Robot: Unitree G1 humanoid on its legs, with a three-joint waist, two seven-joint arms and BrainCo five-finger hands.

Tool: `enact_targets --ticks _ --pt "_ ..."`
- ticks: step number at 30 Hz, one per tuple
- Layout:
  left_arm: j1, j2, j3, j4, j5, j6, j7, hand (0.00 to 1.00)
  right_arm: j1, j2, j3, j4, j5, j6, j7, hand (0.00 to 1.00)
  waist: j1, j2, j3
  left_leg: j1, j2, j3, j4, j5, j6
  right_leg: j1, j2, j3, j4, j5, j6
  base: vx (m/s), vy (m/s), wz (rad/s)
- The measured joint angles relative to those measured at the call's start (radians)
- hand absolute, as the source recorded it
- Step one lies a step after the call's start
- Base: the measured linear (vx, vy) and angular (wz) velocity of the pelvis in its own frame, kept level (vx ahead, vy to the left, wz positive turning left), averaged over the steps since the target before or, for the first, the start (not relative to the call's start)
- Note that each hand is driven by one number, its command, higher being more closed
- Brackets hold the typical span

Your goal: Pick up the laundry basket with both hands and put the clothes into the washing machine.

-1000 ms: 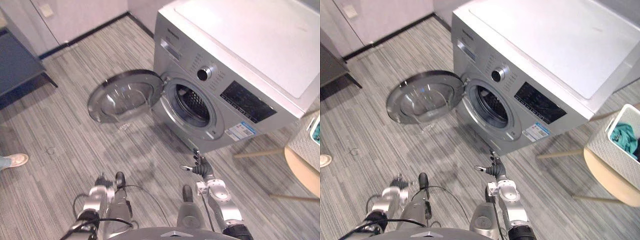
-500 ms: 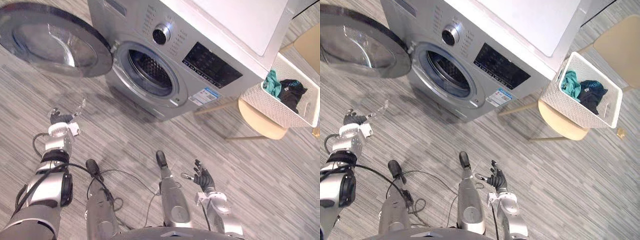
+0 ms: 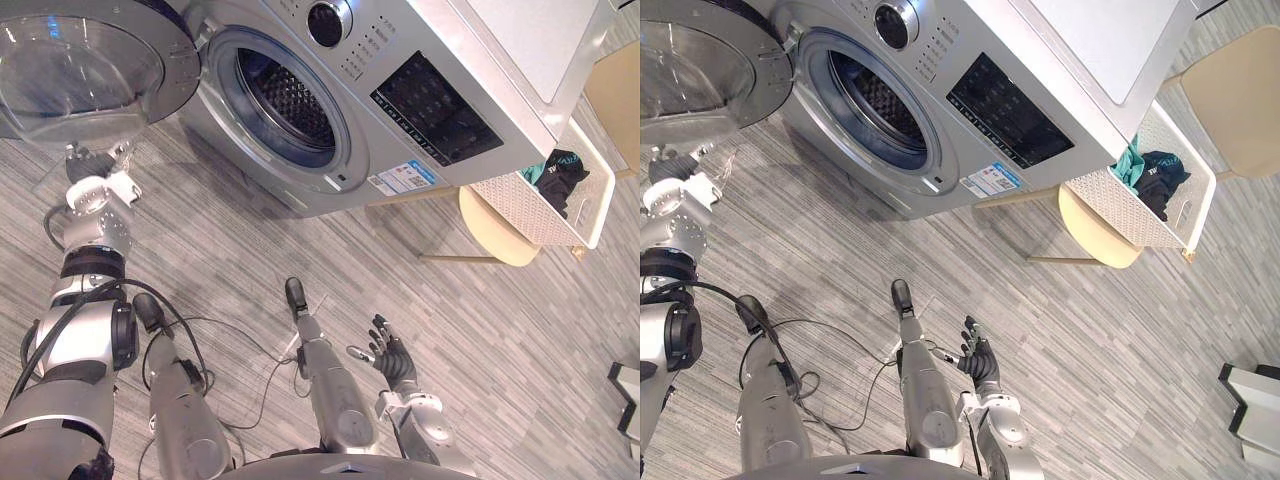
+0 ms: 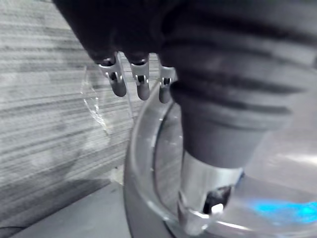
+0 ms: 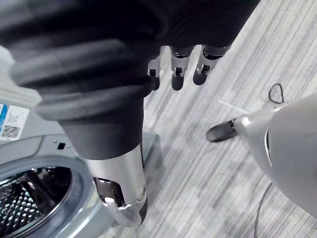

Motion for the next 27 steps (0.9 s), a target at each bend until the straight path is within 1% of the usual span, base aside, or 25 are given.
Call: enact_targets --ticks 2,3,5,7,8,10,11,13,14,15,16,17,18,19,20,21,22,23,24,25,27 --pt "-0.001 -0.007 0.012 0.0 -0.016 0.001 0.004 0.0 0.004 -0.002 0.0 -0.033 0.002 -0.005 0.0 0.0 0.004 0.002 0.001 -0.019 0.014 0.001 0.037 -0.018 -0.002 0.0 0.003 -0.014 0.001 0.0 0.0 -0.02 -0.008 0.01" --pt "-0.001 -0.009 0.015 -0.003 -0.016 0.001 0.004 0.0 0.004 -0.005 0.0 -0.048 0.002 -0.011 0.002 0.0 0.013 0.003 0.002 -0.037 0.026 0.0 0.083 -0.041 -0.001 0.0 0.005 -0.018 0.002 0.0 0.0 -0.03 -0.016 0.0" --pt "-0.002 -0.013 0.025 -0.017 -0.018 -0.006 0.01 0.0 0.004 -0.006 0.0 -0.049 0.002 -0.014 0.003 0.0 0.025 0.008 0.006 -0.049 0.039 -0.002 0.122 -0.063 -0.003 0.001 0.009 -0.024 0.011 0.0 0.0 -0.02 -0.01 -0.02" --pt "-0.003 -0.017 0.031 -0.042 -0.026 -0.008 0.017 0.0 0.004 -0.006 0.0 -0.048 0.004 -0.019 0.003 0.0 0.03 0.015 0.011 -0.064 0.05 -0.004 0.148 -0.075 -0.002 0.002 0.01 -0.031 0.013 0.0 0.0 0.0 -0.003 0.04" --pt "-0.003 -0.021 0.032 -0.055 -0.027 -0.017 0.017 0.0 0.004 -0.006 0.0 -0.048 0.016 -0.019 0.004 0.0 0.032 0.019 0.013 -0.077 0.055 -0.004 0.166 -0.081 -0.003 0.002 0.01 -0.043 0.013 0.0 0.0 -0.01 -0.002 0.12" --pt "0.0 -0.031 0.051 -0.077 -0.025 -0.022 0.015 0.0 0.004 -0.006 0.0 -0.046 0.02 -0.019 0.004 0.0 0.035 0.019 0.014 -0.082 0.057 -0.01 0.173 -0.082 -0.001 0.006 0.01 -0.054 0.014 0.0 0.0 0.0 0.004 0.11" --pt "0.022 -0.046 0.067 -0.096 -0.023 -0.033 0.013 0.0 0.004 -0.006 -0.001 -0.046 0.02 -0.019 0.004 0.0 0.041 0.021 0.013 -0.081 0.058 -0.014 0.184 -0.088 0.003 0.012 0.009 -0.062 0.019 0.0 0.0 0.01 0.008 0.15" --pt "0.111 -0.1 0.087 -0.119 -0.014 -0.043 0.003 0.0 0.003 -0.006 -0.003 -0.043 0.019 -0.018 0.004 0.0 0.044 0.038 0.013 -0.058 0.053 -0.027 0.203 -0.096 0.01 0.053 0.0 -0.082 0.021 -0.004 -0.004 0.03 0.011 0.2" --pt "0.165 -0.133 0.09 -0.121 -0.009 -0.043 -0.005 0.0 0.002 -0.006 -0.004 -0.041 0.018 -0.017 0.004 0.0 0.046 0.048 0.011 -0.038 0.046 -0.029 0.203 -0.1 0.01 0.075 -0.005 -0.092 0.025 -0.01 -0.006 0.07 0.016 0.24" --pt "0.244 -0.182 0.089 -0.12 0.025 -0.042 -0.01 0.0 0.0 -0.006 -0.01 -0.035 0.018 -0.013 0.004 0.0 0.052 0.061 0.009 -0.004 0.033 -0.03 0.198 -0.103 0.014 0.102 -0.016 -0.107 0.043 -0.032 -0.011 0.08 0.017 0.25" --pt "0.284 -0.209 0.09 -0.119 0.042 -0.04 -0.014 0.0 -0.003 -0.006 -0.017 -0.024 0.017 -0.009 0.004 0.0 0.055 0.068 0.006 0.01 0.025 -0.032 0.197 -0.106 0.016 0.114 -0.023 -0.109 0.054 -0.047 -0.013 0.1 0.016 0.3" --pt "0.369 -0.268 0.087 -0.119 0.059 -0.034 -0.024 0.0 -0.02 -0.006 -0.041 0.019 0.014 -0.002 0.002 0.0 0.065 0.085 -0.003 0.041 0.008 -0.034 0.193 -0.113 0.019 0.137 -0.037 -0.117 0.078 -0.079 -0.013 0.1 0.012 0.36" --pt "0.457 -0.323 0.066 -0.118 0.063 -0.026 -0.037 0.0 -0.047 -0.007 -0.076 0.087 -0.009 0.003 -0.005 0.0 0.067 0.108 -0.018 0.072 -0.014 -0.044 0.173 -0.112 0.021 0.162 -0.053 -0.133 0.095 -0.103 -0.01 0.1 0.011 0.42" --pt "0.505 -0.349 0.046 -0.117 0.063 -0.024 -0.044 0.0 -0.059 -0.008 -0.095 0.126 -0.02 0.006 -0.011 0.0 0.067 0.123 -0.032 0.085 -0.028 -0.051 0.156 -0.106 0.024 0.171 -0.06 -0.137 0.102 -0.115 -0.007 0.1 0.008 0.53" --pt "0.597 -0.391 0.006 -0.112 0.074 -0.021 -0.066 0.0 -0.093 -0.009 -0.143 0.217 -0.023 0.018 -0.017 0.0 0.067 0.153 -0.063 0.116 -0.057 -0.058 0.112 -0.082 0.03 0.189 -0.081 -0.158 0.117 -0.134 -0.005 0.12 0.026 0.53" --pt "0.68 -0.421 -0.03 -0.104 0.107 -0.016 -0.095 0.0 -0.131 -0.012 -0.193 0.323 -0.023 0.026 -0.027 0.0 0.069 0.18 -0.093 0.152 -0.082 -0.064 0.061 -0.064 0.034 0.21 -0.096 -0.165 0.125 -0.149 0.001 0.11 0.029 0.48" --pt "0.714 -0.431 -0.044 -0.1 0.123 -0.013 -0.107 0.0 -0.149 -0.016 -0.211 0.372 -0.023 0.031 -0.035 0.0 0.073 0.192 -0.102 0.171 -0.093 -0.067 0.041 -0.056 0.036 0.223 -0.103 -0.172 0.124 -0.154 0.002 0.09 0.036 0.43" --pt "0.771 -0.441 -0.064 -0.08 0.149 -0.011 -0.131 0.0 -0.188 -0.031 -0.239 0.47 -0.025 0.042 -0.042 0.0 0.079 0.218 -0.119 0.204 -0.109 -0.082 0.008 -0.045 0.036 0.256 -0.113 -0.188 0.124 -0.164 0.005 0.04 0.022 0.34" --pt "0.794 -0.443 -0.066 -0.066 0.163 -0.01 -0.14 0.0 -0.205 -0.037 -0.25 0.518 -0.031 0.046 -0.042 0.0 0.081 0.228 -0.128 0.215 -0.114 -0.09 0.0 -0.042 0.037 0.27 -0.117 -0.196 0.124 -0.169 0.006 0.03 0.021 0.47" --pt "0.841 -0.444 -0.066 -0.02 0.183 -0.009 -0.163 0.0 -0.244 -0.047 -0.28 0.629 -0.059 0.052 -0.044 0.0 0.087 0.245 -0.143 0.241 -0.122 -0.11 0.0 -0.043 0.038 0.314 -0.125 -0.216 0.121 -0.176 0.008 0.02 0.008 0.36" --pt "0.888 -0.442 -0.058 0.025 0.203 -0.008 -0.178 0.0 -0.279 -0.047 -0.324 0.736 -0.061 0.061 -0.051 0.0 0.095 0.255 -0.154 0.273 -0.125 -0.124 0.0 -0.046 0.035 0.358 -0.127 -0.233 0.121 -0.185 0.007 0.02 -0.005 0.34"
